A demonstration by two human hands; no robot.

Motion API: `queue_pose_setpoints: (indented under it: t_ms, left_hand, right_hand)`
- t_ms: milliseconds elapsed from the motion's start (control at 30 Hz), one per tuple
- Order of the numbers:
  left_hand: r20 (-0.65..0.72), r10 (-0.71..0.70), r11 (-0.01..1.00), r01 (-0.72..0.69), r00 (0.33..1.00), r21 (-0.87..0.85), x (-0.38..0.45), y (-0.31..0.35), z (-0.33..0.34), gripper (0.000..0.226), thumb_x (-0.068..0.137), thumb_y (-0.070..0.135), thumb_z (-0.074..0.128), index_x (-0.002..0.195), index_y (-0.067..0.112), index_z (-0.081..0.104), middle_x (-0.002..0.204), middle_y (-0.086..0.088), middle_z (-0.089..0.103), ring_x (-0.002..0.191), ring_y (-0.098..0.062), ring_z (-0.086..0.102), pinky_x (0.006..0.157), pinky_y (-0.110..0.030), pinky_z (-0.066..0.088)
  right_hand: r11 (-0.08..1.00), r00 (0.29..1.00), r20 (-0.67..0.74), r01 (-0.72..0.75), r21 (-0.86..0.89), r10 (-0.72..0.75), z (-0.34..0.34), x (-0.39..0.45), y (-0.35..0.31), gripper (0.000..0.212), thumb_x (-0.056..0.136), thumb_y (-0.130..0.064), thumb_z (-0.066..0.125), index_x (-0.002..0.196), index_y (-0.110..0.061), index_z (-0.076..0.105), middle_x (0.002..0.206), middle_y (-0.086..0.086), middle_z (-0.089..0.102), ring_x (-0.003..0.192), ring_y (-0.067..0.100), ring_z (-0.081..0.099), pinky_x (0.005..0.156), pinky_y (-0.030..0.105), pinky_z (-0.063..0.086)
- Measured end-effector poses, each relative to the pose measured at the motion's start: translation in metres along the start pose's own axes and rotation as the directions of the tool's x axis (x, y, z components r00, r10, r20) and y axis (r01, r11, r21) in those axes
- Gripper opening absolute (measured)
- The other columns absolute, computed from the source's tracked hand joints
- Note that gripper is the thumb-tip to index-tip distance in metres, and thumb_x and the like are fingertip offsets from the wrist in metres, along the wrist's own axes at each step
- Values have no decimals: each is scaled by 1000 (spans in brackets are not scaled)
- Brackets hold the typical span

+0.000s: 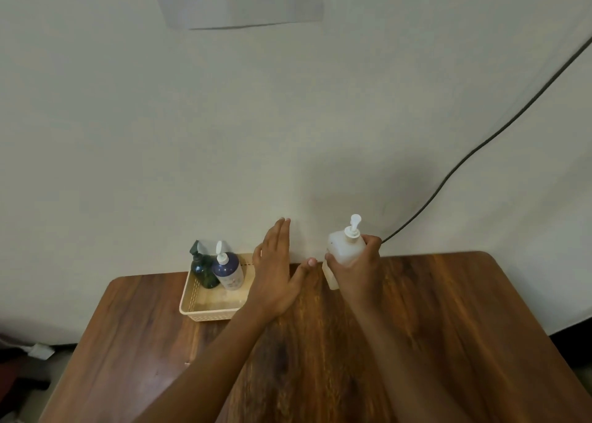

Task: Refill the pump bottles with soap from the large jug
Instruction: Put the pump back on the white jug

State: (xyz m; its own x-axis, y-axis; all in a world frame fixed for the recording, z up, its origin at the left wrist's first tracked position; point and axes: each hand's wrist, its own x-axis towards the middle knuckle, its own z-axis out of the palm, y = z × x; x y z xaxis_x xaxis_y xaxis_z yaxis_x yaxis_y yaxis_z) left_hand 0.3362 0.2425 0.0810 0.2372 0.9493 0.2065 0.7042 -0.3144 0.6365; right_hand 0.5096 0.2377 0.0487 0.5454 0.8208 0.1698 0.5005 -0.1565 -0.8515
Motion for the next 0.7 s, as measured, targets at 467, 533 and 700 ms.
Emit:
queue_pose_setpoints:
  t_ms: [467,533,700]
  left_hand:
    - [85,-52,998,54,995,-23,16,-65,69,84,96,70,37,163,35,0,172,12,3,158,-6,0,128,-50,11]
    - [92,-57,998,60,994,-21,17,-70,74,84,96,70,37,163,34,1,172,12,3,158,-5,0,128,-49,10]
    - [86,-68,997,70,994,-14,16,-83,83,83,97,70,35,164,33,2,172,12,5,158,-4,0,127,-46,9]
  right_hand:
    - [989,992,-12,-130,-70,129,89,39,92,89,60,-46,94,125,-25,37,124,5,61,109,24,63,83,35,60]
    - [986,991,-22,-136,-91,135,97,42,100,91,58,-51,93,125,-26,37,124,5,61,109,24,63,84,37,61]
    - [982,988,-44,-154,-108,150,112,49,110,96,54,-57,92,127,-27,37,125,3,62,110,22,63,83,37,61]
